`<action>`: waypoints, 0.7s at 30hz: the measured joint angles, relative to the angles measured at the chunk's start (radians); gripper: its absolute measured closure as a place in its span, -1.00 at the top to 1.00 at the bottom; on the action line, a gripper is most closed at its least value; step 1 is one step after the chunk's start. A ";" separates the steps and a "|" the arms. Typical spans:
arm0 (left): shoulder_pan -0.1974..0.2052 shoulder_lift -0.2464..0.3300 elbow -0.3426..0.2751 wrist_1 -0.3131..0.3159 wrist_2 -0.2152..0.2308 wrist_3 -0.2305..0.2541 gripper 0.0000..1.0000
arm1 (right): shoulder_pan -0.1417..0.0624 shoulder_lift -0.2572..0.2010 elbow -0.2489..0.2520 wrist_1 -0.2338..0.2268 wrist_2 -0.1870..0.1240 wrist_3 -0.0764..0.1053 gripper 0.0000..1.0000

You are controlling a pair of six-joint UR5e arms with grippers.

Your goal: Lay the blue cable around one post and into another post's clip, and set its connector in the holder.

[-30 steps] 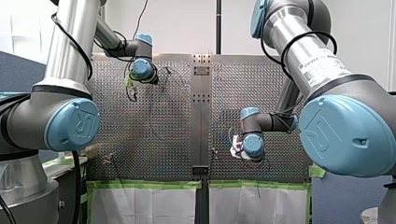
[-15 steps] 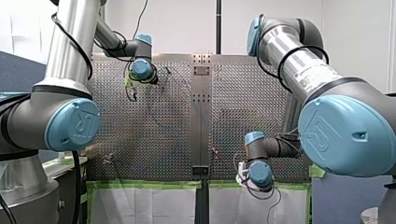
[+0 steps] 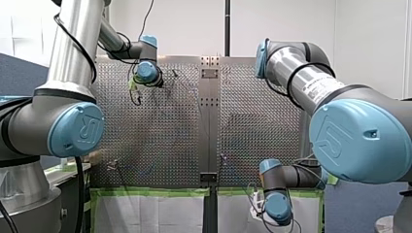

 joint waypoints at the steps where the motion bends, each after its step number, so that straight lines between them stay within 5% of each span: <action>1: 0.001 0.000 0.000 0.001 0.000 0.000 1.00 | -0.002 0.012 0.000 -0.011 -0.003 0.000 -1.00; 11: 0.010 0.000 0.000 0.003 0.000 -0.002 1.00 | -0.017 0.091 0.000 -0.105 -0.026 -0.010 -1.00; 21: 0.020 0.000 -0.001 0.003 0.000 -0.003 1.00 | -0.042 0.020 0.000 -0.188 -0.051 -0.076 -1.00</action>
